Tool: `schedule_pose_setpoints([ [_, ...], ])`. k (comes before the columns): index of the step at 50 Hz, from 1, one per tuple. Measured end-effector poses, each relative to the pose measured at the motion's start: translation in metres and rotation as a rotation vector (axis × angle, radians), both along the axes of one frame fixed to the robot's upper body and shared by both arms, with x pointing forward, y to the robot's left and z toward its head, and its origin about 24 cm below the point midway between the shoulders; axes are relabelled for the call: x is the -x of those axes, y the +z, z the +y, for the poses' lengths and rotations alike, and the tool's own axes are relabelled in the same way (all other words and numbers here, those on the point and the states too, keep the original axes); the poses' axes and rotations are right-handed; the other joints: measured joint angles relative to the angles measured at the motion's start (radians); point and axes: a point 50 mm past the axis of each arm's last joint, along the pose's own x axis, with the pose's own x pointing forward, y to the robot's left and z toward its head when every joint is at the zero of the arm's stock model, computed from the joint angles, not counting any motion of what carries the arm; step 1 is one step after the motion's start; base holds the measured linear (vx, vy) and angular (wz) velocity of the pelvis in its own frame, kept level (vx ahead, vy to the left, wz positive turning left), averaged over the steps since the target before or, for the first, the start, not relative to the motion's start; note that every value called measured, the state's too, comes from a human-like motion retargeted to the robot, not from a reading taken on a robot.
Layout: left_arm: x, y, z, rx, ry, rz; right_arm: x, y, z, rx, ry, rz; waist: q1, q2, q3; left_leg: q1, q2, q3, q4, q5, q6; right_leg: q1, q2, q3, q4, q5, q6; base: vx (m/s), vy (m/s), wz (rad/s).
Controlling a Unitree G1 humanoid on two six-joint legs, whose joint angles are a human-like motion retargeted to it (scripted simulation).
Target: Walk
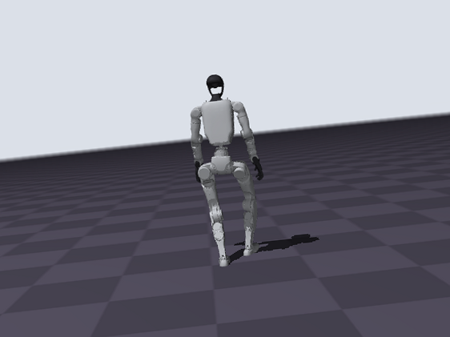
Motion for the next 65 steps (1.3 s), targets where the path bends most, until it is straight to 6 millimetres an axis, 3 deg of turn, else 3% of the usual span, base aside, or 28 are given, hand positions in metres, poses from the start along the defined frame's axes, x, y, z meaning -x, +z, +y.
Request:
schedule_pose_setpoints([
  [7, 0.012, -0.007, 0.004, -0.005, -0.002, 0.040, 0.018, -0.009, 0.000, -0.003, -0.040, 0.060, 0.013, 0.025, -0.035, 0.032, 0.038, -0.019, 0.026, -0.049, -0.001, -0.022, 0.076, -0.013, -0.193, 0.088, 0.018, 0.38, -0.08, 0.01],
  [15, 0.058, -0.032, 0.011, 0.022, 0.051, 0.190, 0.037, -0.016, -0.004, 0.013, -0.077, 0.116, 0.008, 0.046, -0.035, 0.068, 0.121, 0.002, 0.266, -0.071, -0.058, 0.005, 0.084, -0.016, 0.031, 0.070, -0.045, 0.40, -0.12, 0.18],
  [18, 0.075, -0.039, 0.015, 0.035, 0.078, 0.248, 0.039, -0.017, -0.007, 0.022, -0.074, 0.125, 0.014, 0.118, -0.041, 0.047, 0.235, -0.023, 0.417, -0.019, -0.127, 0.092, 0.196, -0.063, -0.038, 0.051, -0.097, 0.40, -0.18, -0.09],
  [22, 0.091, -0.046, 0.015, 0.054, 0.087, 0.300, 0.039, -0.016, -0.013, 0.027, -0.071, 0.128, 0.037, 0.199, -0.039, -0.008, 0.395, -0.035, 0.644, 0.184, -0.224, 0.195, 0.328, -0.099, -0.129, 0.054, -0.153, 0.32, -0.17, -0.11],
  [27, 0.091, -0.046, 0.012, 0.070, 0.074, 0.293, 0.034, -0.011, -0.024, 0.039, -0.076, 0.109, 0.078, 0.247, -0.037, -0.108, 0.523, -0.051, 0.874, 0.308, -0.236, 0.304, 0.427, -0.104, -0.218, 0.045, -0.193, 0.29, -0.14, -0.04],
  [32, 0.079, -0.041, 0.006, 0.077, 0.043, 0.237, 0.028, -0.006, -0.033, 0.058, -0.072, 0.090, 0.134, 0.257, -0.032, -0.205, 0.568, -0.057, 0.983, 0.222, -0.185, 0.398, 0.466, -0.086, -0.260, 0.020, -0.194, 0.30, -0.10, 0.00],
  [37, 0.063, -0.034, 0.000, 0.081, 0.004, 0.169, 0.014, 0.001, -0.039, 0.057, -0.066, 0.055, 0.186, 0.217, -0.022, -0.307, 0.493, -0.045, 0.930, 0.099, -0.136, 0.492, 0.444, -0.048, -0.317, -0.013, -0.173, 0.31, -0.06, -0.04],
  [43, 0.063, -0.034, -0.005, 0.088, -0.023, 0.161, -0.002, 0.008, -0.033, 0.022, -0.049, -0.003, 0.214, 0.171, -0.013, -0.402, 0.366, -0.025, 0.710, 0.035, -0.130, 0.547, 0.387, -0.009, -0.311, -0.068, -0.144, 0.29, -0.03, -0.12],
  [54, 0.087, -0.045, -0.004, 0.082, -0.049, 0.266, -0.015, 0.012, -0.011, -0.046, 0.002, -0.068, 0.166, 0.090, -0.032, -0.482, 0.146, -0.037, 0.201, 0.198, -0.194, 0.577, 0.258, 0.023, -0.258, -0.156, -0.118, 0.23, 0.02, 0.03],
  [58, 0.093, -0.048, -0.003, 0.090, -0.042, 0.297, -0.010, 0.008, -0.007, -0.061, 0.002, -0.045, 0.154, 0.082, -0.044, -0.472, 0.120, -0.042, 0.121, 0.254, -0.198, 0.593, 0.246, 0.041, -0.245, -0.186, -0.124, 0.23, 0.06, -0.01],
  [65, 0.099, -0.051, -0.002, 0.119, -0.017, 0.335, 0.017, -0.007, -0.009, -0.091, -0.049, 0.057, 0.154, 0.088, -0.057, -0.451, 0.123, -0.028, 0.196, 0.284, -0.165, 0.629, 0.246, 0.078, -0.208, -0.220, -0.137, 0.24, 0.07, -0.10],
])
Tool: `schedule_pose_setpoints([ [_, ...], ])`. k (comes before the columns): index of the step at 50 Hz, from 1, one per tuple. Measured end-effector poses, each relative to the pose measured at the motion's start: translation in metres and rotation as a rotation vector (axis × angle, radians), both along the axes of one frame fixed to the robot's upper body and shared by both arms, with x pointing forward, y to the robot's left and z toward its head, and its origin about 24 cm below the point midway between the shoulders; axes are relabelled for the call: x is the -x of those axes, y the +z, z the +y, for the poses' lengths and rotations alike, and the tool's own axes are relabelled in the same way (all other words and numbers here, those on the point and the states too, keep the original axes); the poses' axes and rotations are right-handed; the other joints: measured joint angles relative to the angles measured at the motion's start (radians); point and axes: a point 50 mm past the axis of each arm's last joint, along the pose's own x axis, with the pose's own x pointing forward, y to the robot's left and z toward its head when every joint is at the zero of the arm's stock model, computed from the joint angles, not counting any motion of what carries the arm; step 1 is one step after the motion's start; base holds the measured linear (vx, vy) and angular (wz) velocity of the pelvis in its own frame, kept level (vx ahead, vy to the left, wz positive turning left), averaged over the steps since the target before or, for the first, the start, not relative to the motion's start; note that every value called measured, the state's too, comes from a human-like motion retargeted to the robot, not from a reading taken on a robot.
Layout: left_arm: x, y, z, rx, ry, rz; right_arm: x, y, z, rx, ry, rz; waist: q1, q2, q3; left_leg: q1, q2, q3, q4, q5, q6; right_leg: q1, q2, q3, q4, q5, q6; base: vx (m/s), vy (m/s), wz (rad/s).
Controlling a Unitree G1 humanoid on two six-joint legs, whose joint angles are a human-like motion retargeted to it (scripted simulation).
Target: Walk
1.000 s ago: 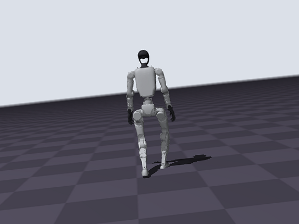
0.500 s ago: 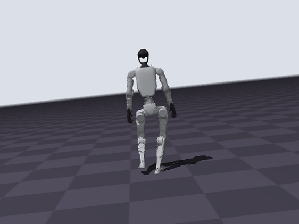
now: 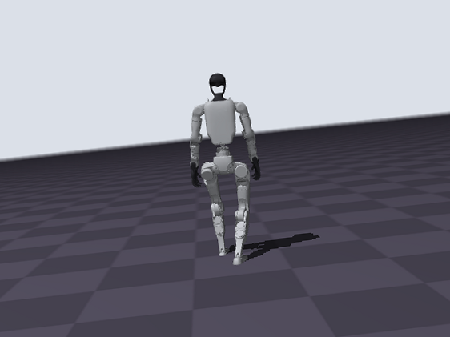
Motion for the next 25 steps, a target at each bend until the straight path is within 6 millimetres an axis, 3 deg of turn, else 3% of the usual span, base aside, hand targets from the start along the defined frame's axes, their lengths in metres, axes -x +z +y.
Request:
schedule_pose_setpoints([
  [5, 0.001, -0.001, -0.003, 0.028, 0.018, 0.009, 0.024, -0.010, -0.005, -0.020, -0.048, 0.085, -0.017, -0.034, -0.004, 0.014, -0.057, 0.024, 0.048, -0.052, 0.047, -0.031, -0.079, 0.008, 0.170, -0.013, 0.034, 0.22, 0.08, 0.04],
  [9, -0.003, 0.000, -0.003, 0.042, 0.020, 0.002, 0.034, -0.012, -0.011, -0.036, -0.088, 0.115, -0.042, -0.095, -0.013, 0.053, -0.143, 0.056, -0.009, -0.046, 0.070, -0.089, -0.195, 0.011, 0.342, 0.022, 0.079, 0.19, 0.08, 0.19],
  [12, -0.010, 0.003, -0.003, 0.047, 0.012, -0.009, 0.033, -0.011, -0.016, -0.050, -0.116, 0.112, -0.068, -0.137, -0.029, 0.105, -0.212, 0.065, -0.134, -0.005, 0.083, -0.170, -0.266, 0.042, 0.450, 0.054, 0.108, 0.18, 0.08, 0.30],
  [15, -0.011, 0.003, -0.002, 0.041, -0.001, -0.010, 0.034, -0.011, -0.016, -0.063, -0.141, 0.103, -0.093, -0.151, -0.023, 0.104, -0.236, 0.075, -0.099, -0.030, 0.088, -0.219, -0.334, 0.025, 0.544, 0.045, 0.104, 0.16, 0.07, 0.23],
  [18, -0.017, 0.006, -0.001, 0.035, -0.011, -0.023, 0.028, -0.008, -0.019, -0.074, -0.164, 0.072, -0.114, -0.148, -0.035, 0.137, -0.247, 0.064, -0.176, -0.011, 0.087, -0.292, -0.369, 0.016, 0.563, 0.024, 0.087, 0.19, 0.05, 0.17],
  [25, -0.021, 0.007, 0.000, 0.030, -0.016, -0.038, 0.021, -0.004, -0.019, -0.097, -0.190, 0.026, -0.152, -0.106, -0.040, 0.167, -0.221, 0.014, -0.201, -0.035, 0.070, -0.393, -0.325, 0.014, 0.425, -0.018, 0.076, 0.20, 0.01, 0.24],
])
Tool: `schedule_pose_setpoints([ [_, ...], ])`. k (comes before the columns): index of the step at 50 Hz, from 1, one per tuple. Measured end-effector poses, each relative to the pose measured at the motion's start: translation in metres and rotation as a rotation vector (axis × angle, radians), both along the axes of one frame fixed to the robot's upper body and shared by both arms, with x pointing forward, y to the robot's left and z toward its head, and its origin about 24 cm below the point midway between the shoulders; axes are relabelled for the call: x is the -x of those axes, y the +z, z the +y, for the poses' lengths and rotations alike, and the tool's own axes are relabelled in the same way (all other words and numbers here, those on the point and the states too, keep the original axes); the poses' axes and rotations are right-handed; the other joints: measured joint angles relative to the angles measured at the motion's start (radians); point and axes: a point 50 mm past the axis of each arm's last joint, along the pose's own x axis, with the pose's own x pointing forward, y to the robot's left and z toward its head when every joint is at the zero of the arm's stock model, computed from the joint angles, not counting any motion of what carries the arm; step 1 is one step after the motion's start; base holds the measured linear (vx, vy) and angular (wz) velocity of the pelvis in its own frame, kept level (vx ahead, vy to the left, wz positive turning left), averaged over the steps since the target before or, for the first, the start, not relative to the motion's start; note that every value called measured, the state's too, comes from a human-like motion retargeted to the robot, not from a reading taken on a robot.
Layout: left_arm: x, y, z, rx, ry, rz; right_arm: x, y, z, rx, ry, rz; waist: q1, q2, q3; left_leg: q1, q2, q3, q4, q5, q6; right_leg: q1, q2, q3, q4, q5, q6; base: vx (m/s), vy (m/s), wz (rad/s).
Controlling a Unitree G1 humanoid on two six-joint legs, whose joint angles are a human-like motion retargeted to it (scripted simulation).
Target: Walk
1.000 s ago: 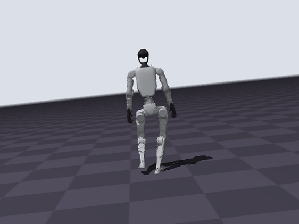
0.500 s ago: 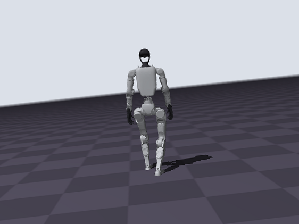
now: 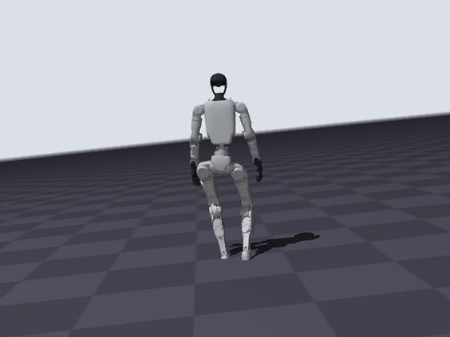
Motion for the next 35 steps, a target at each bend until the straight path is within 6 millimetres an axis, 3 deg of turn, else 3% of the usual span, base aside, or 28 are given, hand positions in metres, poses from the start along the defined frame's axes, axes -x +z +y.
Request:
schedule_pose_setpoints([
  [5, 0.004, -0.001, 0.003, 0.004, 0.005, 0.012, 0.000, 0.000, 0.001, -0.013, 0.009, 0.000, 0.003, 0.056, -0.014, 0.037, 0.057, -0.057, -0.035, -0.025, -0.014, -0.002, 0.127, 0.030, -0.183, 0.057, 0.001, 0.20, -0.03, 0.21],
  [8, 0.012, -0.004, 0.003, 0.006, 0.005, 0.032, 0.007, -0.003, 0.004, -0.021, 0.014, 0.022, 0.002, 0.043, -0.006, 0.029, 0.037, -0.070, 0.033, -0.053, -0.012, -0.005, 0.126, 0.059, -0.166, 0.063, 0.015, 0.12, -0.04, 0.30],
  [10, 0.013, -0.004, 0.008, 0.005, 0.008, 0.037, 0.008, -0.004, 0.005, -0.032, 0.024, 0.031, 0.015, 0.066, -0.013, 0.071, 0.070, -0.094, -0.016, -0.055, -0.016, 0.040, 0.177, 0.057, -0.246, 0.090, 0.004, 0.18, -0.06, 0.04],
  [26, 0.036, -0.013, 0.000, 0.048, -0.049, 0.121, 0.034, -0.015, 0.017, -0.089, 0.059, 0.130, 0.057, 0.060, 0.027, 0.156, 0.082, -0.157, 0.074, -0.134, -0.025, 0.182, 0.203, 0.015, -0.251, 0.068, -0.006, 0.05, -0.05, 0.13],
  [35, 0.037, -0.013, -0.005, 0.069, -0.058, 0.111, 0.038, -0.018, 0.022, -0.122, 0.042, 0.146, 0.075, 0.066, 0.049, 0.142, 0.087, -0.193, 0.129, -0.159, -0.039, 0.198, 0.218, -0.011, -0.239, 0.058, -0.018, -0.01, -0.05, 0.22],
])
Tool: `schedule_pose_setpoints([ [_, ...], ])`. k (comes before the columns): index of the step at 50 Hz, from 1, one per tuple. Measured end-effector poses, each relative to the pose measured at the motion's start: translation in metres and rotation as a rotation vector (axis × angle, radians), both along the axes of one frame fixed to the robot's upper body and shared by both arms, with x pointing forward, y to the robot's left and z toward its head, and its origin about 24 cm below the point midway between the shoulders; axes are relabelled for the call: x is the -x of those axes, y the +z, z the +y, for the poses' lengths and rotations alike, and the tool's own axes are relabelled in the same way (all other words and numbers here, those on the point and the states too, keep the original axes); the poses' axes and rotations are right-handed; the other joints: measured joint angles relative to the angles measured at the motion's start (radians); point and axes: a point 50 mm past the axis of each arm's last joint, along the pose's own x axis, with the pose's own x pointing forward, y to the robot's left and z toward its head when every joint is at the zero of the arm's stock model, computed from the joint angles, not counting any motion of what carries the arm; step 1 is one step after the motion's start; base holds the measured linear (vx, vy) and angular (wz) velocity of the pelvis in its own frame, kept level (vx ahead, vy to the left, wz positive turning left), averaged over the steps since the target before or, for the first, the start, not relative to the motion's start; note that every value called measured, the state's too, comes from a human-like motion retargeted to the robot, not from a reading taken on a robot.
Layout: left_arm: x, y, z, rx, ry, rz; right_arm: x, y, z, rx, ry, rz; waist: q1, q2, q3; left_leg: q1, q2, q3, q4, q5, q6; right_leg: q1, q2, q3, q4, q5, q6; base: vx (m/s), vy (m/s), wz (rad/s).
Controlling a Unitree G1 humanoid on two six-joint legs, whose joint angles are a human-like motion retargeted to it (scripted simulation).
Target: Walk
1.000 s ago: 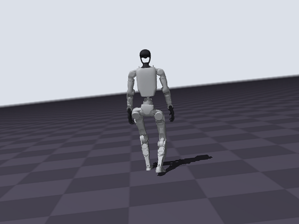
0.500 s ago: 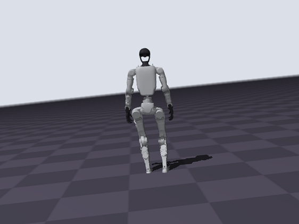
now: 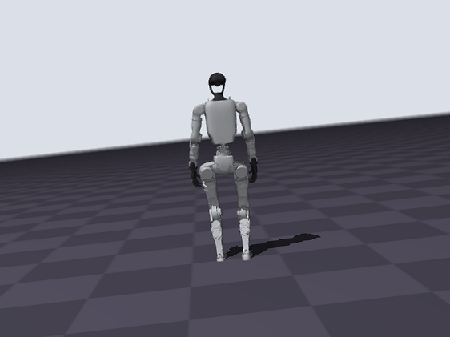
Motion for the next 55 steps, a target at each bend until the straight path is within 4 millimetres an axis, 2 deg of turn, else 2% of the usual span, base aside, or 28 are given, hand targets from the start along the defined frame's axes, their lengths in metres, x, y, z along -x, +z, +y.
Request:
schedule_pose_setpoints([
  [2, -0.004, 0.001, -0.001, 0.009, 0.003, -0.013, -0.004, 0.001, -0.001, -0.005, -0.003, -0.007, 0.005, 0.012, -0.022, -0.003, 0.022, -0.019, -0.062, 0.024, -0.011, -0.009, 0.027, -0.008, -0.055, 0.022, -0.012, 0.00, -0.08, 0.25],
  [6, -0.001, 0.000, -0.006, 0.020, 0.014, -0.016, -0.002, 0.000, 0.001, -0.013, -0.009, -0.002, 0.017, 0.012, 0.006, -0.038, 0.007, -0.035, 0.021, 0.003, -0.020, -0.018, 0.016, -0.023, -0.005, 0.008, -0.013, -0.08, -0.05, 0.33],
  [8, -0.006, 0.001, -0.007, 0.025, 0.025, -0.031, -0.008, 0.002, -0.001, -0.013, -0.012, -0.013, 0.023, 0.025, -0.016, -0.062, 0.028, -0.056, -0.016, 0.020, -0.035, -0.038, 0.042, -0.035, -0.052, 0.027, -0.026, -0.02, -0.10, 0.35],
  [16, -0.004, 0.000, -0.010, 0.029, 0.078, -0.045, -0.014, 0.004, -0.006, 0.005, -0.014, -0.035, 0.060, 0.056, 0.004, -0.183, 0.045, -0.086, 0.103, 0.023, -0.074, -0.094, 0.058, -0.102, -0.038, 0.042, -0.038, -0.10, -0.07, 0.45],
  [18, -0.002, 0.000, -0.010, 0.028, 0.091, -0.045, -0.016, 0.005, -0.007, 0.014, -0.013, -0.045, 0.062, 0.062, 0.013, -0.215, 0.076, -0.043, 0.151, 0.028, -0.070, -0.105, 0.050, -0.132, -0.026, 0.036, -0.037, -0.12, -0.06, 0.76],
  [21, 0.000, -0.001, -0.009, 0.026, 0.112, -0.041, -0.021, 0.008, -0.010, 0.031, -0.010, -0.064, 0.068, 0.074, 0.016, -0.254, 0.128, 0.011, 0.225, -0.020, -0.047, -0.129, 0.045, -0.175, -0.021, 0.035, -0.036, -0.12, -0.06, 0.64],
  [23, 0.000, -0.001, -0.007, 0.026, 0.128, -0.042, -0.029, 0.011, -0.014, 0.049, -0.005, -0.084, 0.078, 0.103, -0.006, -0.283, 0.186, 0.032, 0.258, -0.063, -0.040, -0.138, 0.090, -0.201, -0.089, 0.062, -0.045, -0.09, -0.07, 0.35],
  [25, 0.006, -0.002, -0.006, 0.023, 0.141, -0.027, -0.030, 0.012, -0.016, 0.062, -0.004, -0.092, 0.084, 0.123, -0.006, -0.294, 0.229, 0.065, 0.334, -0.102, -0.028, -0.149, 0.096, -0.231, -0.078, 0.066, -0.041, -0.16, -0.03, 0.46],
  [28, 0.014, -0.004, -0.003, 0.017, 0.160, -0.005, -0.032, 0.014, -0.022, 0.092, -0.002, -0.104, 0.083, 0.147, -0.011, -0.275, 0.290, 0.113, 0.445, -0.154, -0.012, -0.163, 0.105, -0.262, -0.062, 0.062, -0.042, -0.16, -0.01, 0.44],
  [31, 0.019, -0.005, 0.000, 0.015, 0.182, 0.012, -0.032, 0.017, -0.031, 0.129, 0.001, -0.104, 0.079, 0.194, -0.016, -0.213, 0.365, 0.137, 0.534, -0.165, -0.023, -0.140, 0.167, -0.286, -0.126, 0.092, -0.058, -0.14, -0.01, 0.21],
  [35, 0.023, -0.006, 0.001, 0.013, 0.203, 0.021, -0.024, 0.017, -0.040, 0.166, 0.003, -0.084, 0.050, 0.247, -0.011, -0.092, 0.414, 0.135, 0.616, -0.101, -0.073, -0.117, 0.229, -0.305, -0.177, 0.120, -0.081, -0.16, 0.01, 0.18],
  [39, 0.021, -0.006, -0.002, 0.012, 0.204, 0.012, -0.018, 0.016, -0.044, 0.193, 0.004, -0.065, 0.007, 0.289, -0.003, 0.029, 0.411, 0.107, 0.606, -0.009, -0.136, -0.123, 0.263, -0.320, -0.188, 0.138, -0.099, -0.17, 0.04, 0.13],
  [43, 0.015, -0.005, -0.007, 0.014, 0.196, -0.008, -0.015, 0.016, -0.048, 0.218, 0.004, -0.048, -0.038, 0.311, 0.006, 0.124, 0.382, 0.076, 0.518, 0.035, -0.175, -0.140, 0.269, -0.331, -0.187, 0.149, -0.109, -0.16, 0.04, 0.11],
  [46, 0.006, -0.003, -0.011, 0.017, 0.182, -0.034, -0.014, 0.015, -0.049, 0.232, 0.001, -0.039, -0.063, 0.316, 0.012, 0.171, 0.357, 0.056, 0.430, 0.023, -0.180, -0.159, 0.259, -0.337, -0.184, 0.156, -0.109, -0.16, 0.04, 0.09],
  [53, -0.031, 0.010, -0.019, 0.029, 0.128, -0.155, -0.014, 0.014, -0.045, 0.227, 0.001, -0.024, -0.088, 0.308, 0.027, 0.202, 0.313, 0.037, 0.280, -0.083, -0.135, -0.213, 0.218, -0.344, -0.180, 0.183, -0.091, -0.19, 0.06, 0.05],
  [55, -0.048, 0.017, -0.022, 0.033, 0.107, -0.207, -0.019, 0.015, -0.044, 0.222, 0.004, -0.031, -0.091, 0.294, 0.022, 0.195, 0.291, 0.037, 0.226, -0.107, -0.115, -0.233, 0.203, -0.338, -0.205, 0.198, -0.086, -0.21, 0.07, 0.02],
])
